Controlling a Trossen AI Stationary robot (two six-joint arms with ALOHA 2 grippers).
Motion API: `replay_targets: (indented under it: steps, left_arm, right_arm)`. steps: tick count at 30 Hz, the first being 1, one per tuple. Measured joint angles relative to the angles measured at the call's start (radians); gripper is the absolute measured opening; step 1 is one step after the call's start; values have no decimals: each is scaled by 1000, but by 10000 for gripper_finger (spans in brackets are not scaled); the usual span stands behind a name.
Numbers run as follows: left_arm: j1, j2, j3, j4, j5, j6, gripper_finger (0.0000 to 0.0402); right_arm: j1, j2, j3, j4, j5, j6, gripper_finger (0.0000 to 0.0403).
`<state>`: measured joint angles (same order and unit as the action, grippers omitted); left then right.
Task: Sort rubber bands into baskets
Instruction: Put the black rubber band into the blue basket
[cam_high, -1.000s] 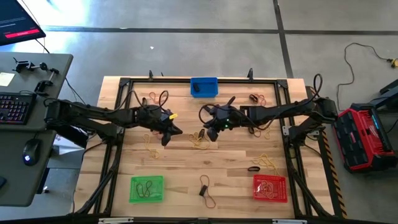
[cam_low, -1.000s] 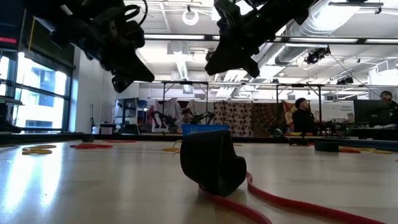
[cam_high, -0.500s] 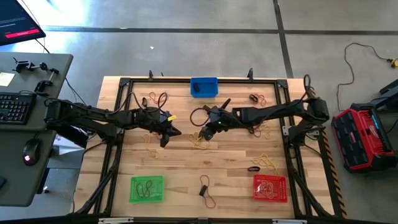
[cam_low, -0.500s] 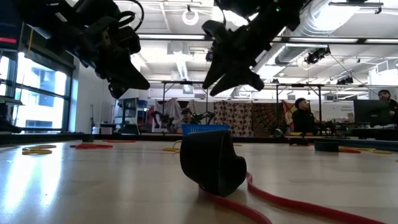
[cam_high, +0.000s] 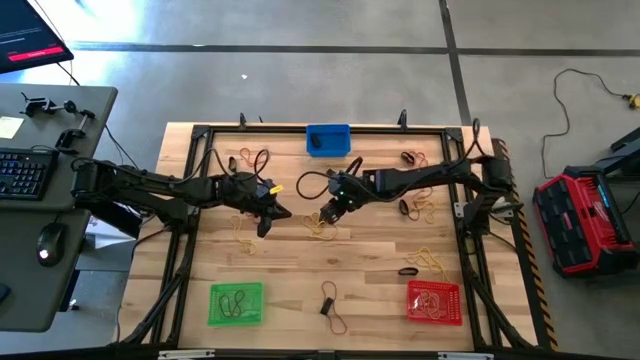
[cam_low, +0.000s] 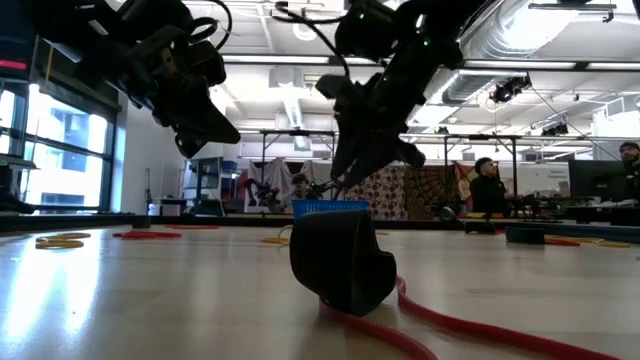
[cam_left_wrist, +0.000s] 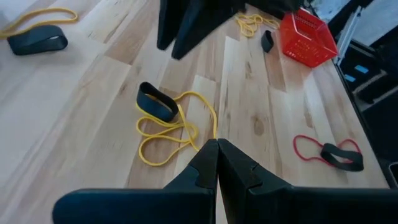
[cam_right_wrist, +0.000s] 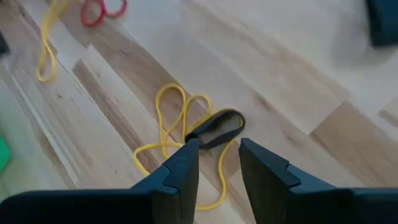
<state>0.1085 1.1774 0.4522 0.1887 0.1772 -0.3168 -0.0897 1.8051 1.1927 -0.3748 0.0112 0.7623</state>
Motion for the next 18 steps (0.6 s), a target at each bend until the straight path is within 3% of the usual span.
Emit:
replay_targets:
  steps: [18]
  left_arm:
    - [4,0,0,16,-31,-19,0]
  right_arm:
    - [-28,68,0,50,0,26,108]
